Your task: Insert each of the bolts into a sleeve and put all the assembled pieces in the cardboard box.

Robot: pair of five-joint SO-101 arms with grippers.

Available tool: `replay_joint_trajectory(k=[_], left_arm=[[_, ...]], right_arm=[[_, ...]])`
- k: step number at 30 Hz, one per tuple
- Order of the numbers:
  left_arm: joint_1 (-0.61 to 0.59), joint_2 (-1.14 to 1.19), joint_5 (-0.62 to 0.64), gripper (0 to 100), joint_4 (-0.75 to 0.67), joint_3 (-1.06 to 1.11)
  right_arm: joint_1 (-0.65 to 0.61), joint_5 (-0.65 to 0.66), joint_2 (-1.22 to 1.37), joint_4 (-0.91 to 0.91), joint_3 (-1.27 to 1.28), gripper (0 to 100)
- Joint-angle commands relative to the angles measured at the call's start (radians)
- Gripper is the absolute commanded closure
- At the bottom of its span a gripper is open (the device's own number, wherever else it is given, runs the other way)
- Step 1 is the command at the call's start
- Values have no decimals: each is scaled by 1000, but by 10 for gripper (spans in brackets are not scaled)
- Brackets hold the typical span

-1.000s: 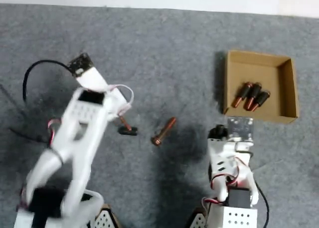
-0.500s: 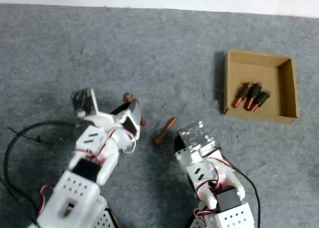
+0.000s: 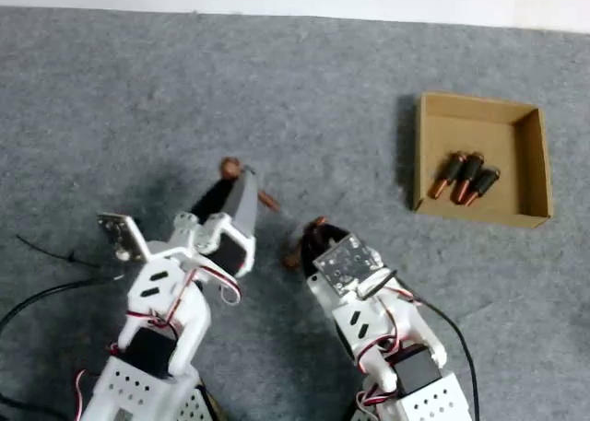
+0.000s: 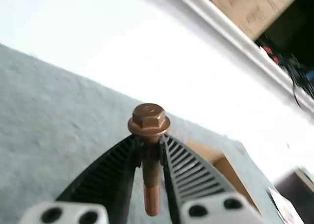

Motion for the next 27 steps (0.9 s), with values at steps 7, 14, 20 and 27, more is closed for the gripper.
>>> replay_joint_trajectory(k=[7, 14, 20, 27], left_arm=[[111, -36, -9, 996, 28, 22], [114, -33, -9, 996, 28, 22], [200, -36, -8, 996, 129, 18], [217, -36, -9, 996, 146, 21]], right_arm=[[-70, 121, -4, -81, 113, 994], [-68, 123, -4, -81, 114, 994], [-67, 123, -4, -82, 114, 994], [-47, 123, -4, -81, 114, 994]])
